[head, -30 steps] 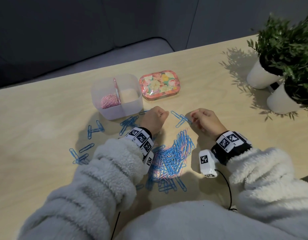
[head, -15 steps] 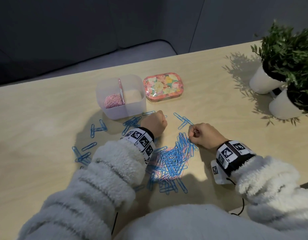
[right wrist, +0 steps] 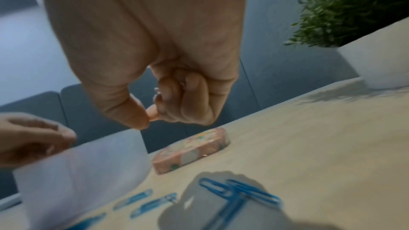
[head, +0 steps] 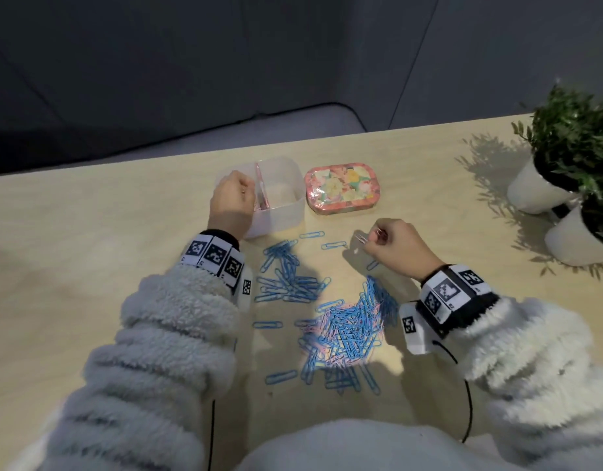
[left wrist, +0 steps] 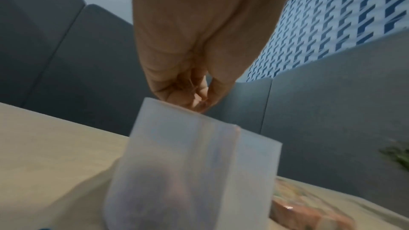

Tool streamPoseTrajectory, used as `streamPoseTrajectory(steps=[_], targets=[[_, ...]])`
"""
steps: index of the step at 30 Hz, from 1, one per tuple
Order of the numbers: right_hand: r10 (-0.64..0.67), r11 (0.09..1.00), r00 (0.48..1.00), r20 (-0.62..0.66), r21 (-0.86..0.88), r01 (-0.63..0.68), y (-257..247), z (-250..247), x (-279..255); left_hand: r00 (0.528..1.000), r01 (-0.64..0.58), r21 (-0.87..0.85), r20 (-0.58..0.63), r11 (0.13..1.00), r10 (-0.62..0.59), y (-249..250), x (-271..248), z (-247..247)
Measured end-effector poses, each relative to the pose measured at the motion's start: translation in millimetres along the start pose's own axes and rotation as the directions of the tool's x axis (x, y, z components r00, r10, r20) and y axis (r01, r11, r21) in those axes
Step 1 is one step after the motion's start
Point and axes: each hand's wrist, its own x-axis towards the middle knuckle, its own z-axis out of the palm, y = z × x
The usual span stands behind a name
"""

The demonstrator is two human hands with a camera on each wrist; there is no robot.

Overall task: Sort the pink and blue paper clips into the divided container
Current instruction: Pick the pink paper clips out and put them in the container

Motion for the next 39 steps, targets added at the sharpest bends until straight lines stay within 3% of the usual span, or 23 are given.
streamPoseTrajectory(steps=[4,8,11,15,18,22,24,26,30,33,36,39], targets=[[-0.05,0.996,0.997,0.05,0.08,0.046,-44,6,21,0.998,-0.042,0.063,0.039,0.997,0.04,-8,-2,-9],[-0.19,0.981,0.978,0.086,0.05,0.186,-101,20,52,0.988,-0.118,-0.056,-0.104,0.991,0.112,-15,-16,-24],[-0.236,0.97,0.964,0.124,-0.022,0.24,-143,40,76,0.976,-0.179,-0.001,-0.125,0.984,0.178,-19,-41,-28],[-0.216,0.959,0.942,0.257,-0.123,0.254,-173,71,98,0.993,-0.089,-0.001,0.075,0.996,0.088,-27,-85,-27],[-0.175,0.963,0.932,0.316,-0.142,0.229,-176,74,103,0.95,-0.071,0.045,0.306,0.996,0.054,-38,-107,-25],[-0.238,0.971,0.953,0.186,0.042,0.234,-153,51,92,0.91,-0.064,0.092,0.413,0.994,0.02,-51,-121,-21],[-0.209,0.96,0.967,0.146,0.218,0.174,-127,36,74,0.897,-0.071,0.116,0.442,0.991,0.012,-52,-125,-16],[-0.15,0.952,0.979,0.14,0.288,0.104,-93,25,52,0.878,-0.087,0.109,0.477,0.99,0.025,-50,-128,-9],[-0.068,0.989,0.972,0.223,0.145,0.035,-17,17,4,0.831,-0.162,0.117,0.551,0.98,0.072,-43,-133,14],[-0.056,0.998,0.95,0.307,0.036,0.048,20,27,-24,0.823,-0.247,0.144,0.553,0.958,0.129,-35,-131,28],[-0.095,0.995,0.953,0.287,0.001,0.099,25,46,-35,0.845,-0.281,0.156,0.509,0.947,0.167,-28,-123,38],[-0.147,0.984,0.965,0.219,-0.063,0.165,7,62,-30,0.856,-0.274,0.233,0.501,0.933,0.126,-25,-116,43]])
